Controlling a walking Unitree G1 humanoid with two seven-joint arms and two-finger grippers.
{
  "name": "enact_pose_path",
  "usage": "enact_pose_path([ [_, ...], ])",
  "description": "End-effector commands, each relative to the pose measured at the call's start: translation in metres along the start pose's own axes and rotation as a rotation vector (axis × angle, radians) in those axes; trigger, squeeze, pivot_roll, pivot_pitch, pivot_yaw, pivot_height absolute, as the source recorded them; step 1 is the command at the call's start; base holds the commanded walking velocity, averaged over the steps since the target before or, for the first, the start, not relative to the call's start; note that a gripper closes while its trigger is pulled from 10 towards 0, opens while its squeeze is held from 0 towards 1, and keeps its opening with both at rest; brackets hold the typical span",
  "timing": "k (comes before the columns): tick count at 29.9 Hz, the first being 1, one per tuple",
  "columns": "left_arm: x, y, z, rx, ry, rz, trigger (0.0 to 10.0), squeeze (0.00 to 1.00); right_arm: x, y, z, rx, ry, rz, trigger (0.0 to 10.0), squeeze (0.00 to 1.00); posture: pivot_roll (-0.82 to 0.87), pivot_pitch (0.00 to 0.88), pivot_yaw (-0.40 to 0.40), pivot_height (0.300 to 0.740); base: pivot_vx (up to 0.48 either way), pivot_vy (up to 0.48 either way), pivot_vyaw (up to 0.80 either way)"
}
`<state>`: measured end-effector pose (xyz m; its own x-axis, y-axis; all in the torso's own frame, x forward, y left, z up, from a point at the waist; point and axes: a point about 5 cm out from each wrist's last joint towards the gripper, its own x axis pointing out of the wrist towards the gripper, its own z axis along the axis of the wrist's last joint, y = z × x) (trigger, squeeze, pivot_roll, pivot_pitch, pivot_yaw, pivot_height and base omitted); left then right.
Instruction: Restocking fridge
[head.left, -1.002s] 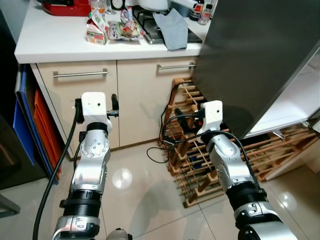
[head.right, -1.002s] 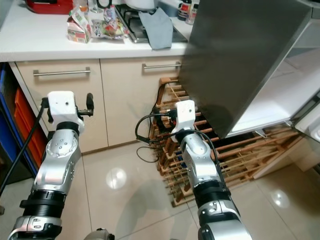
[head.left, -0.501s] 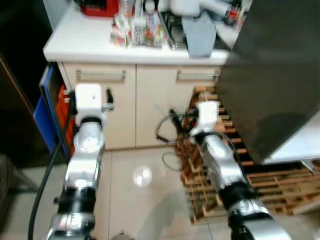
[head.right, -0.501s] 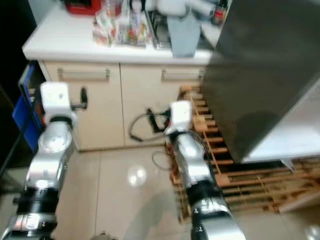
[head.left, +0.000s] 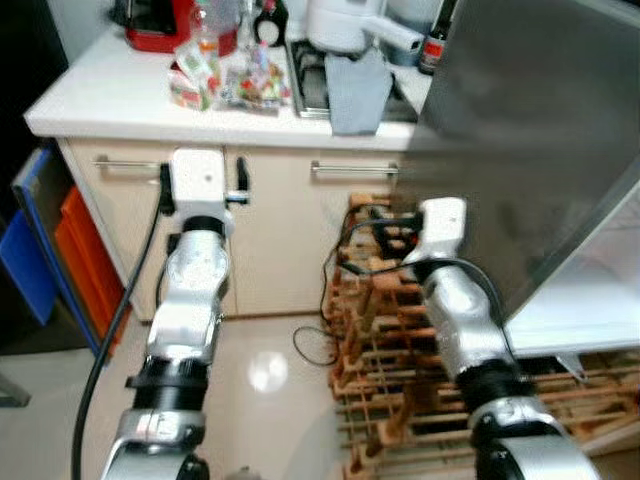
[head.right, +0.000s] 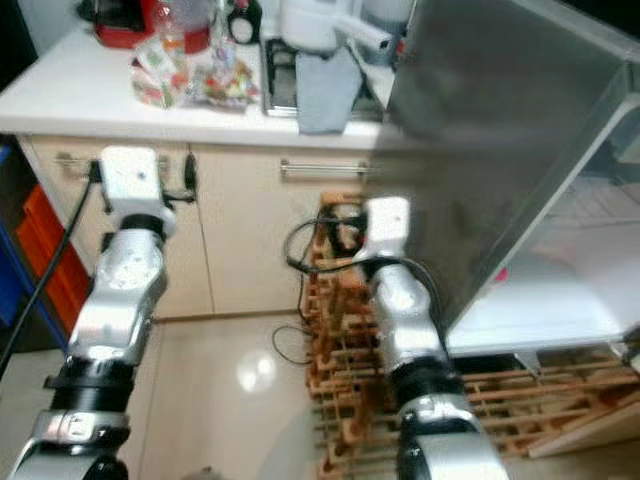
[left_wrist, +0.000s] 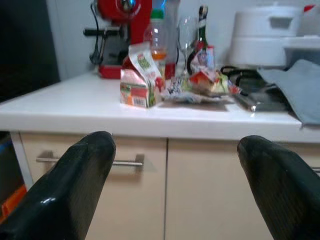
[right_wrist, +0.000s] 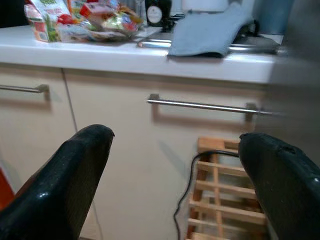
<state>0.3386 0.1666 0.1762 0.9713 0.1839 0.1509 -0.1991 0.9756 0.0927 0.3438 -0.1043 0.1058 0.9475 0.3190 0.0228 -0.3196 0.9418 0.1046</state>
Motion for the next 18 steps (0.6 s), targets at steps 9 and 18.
enact_pose_path([
  [9, -0.0027, -0.0078, 0.0004, -0.046, 0.011, -0.023, 10.0, 0.00, -0.0040, -0.0111, 0.0043, 0.022, -0.024, -0.021, 10.0, 0.00, 0.04, 0.000, -0.084, 0.740, 0.000, 0.480, 0.00],
  [18, -0.0031, -0.0072, 0.0004, -0.047, 0.016, -0.024, 10.0, 0.00, -0.0028, -0.0073, 0.0040, 0.034, -0.025, -0.011, 10.0, 0.00, 0.04, 0.000, -0.079, 0.740, 0.000, 0.480, 0.00],
])
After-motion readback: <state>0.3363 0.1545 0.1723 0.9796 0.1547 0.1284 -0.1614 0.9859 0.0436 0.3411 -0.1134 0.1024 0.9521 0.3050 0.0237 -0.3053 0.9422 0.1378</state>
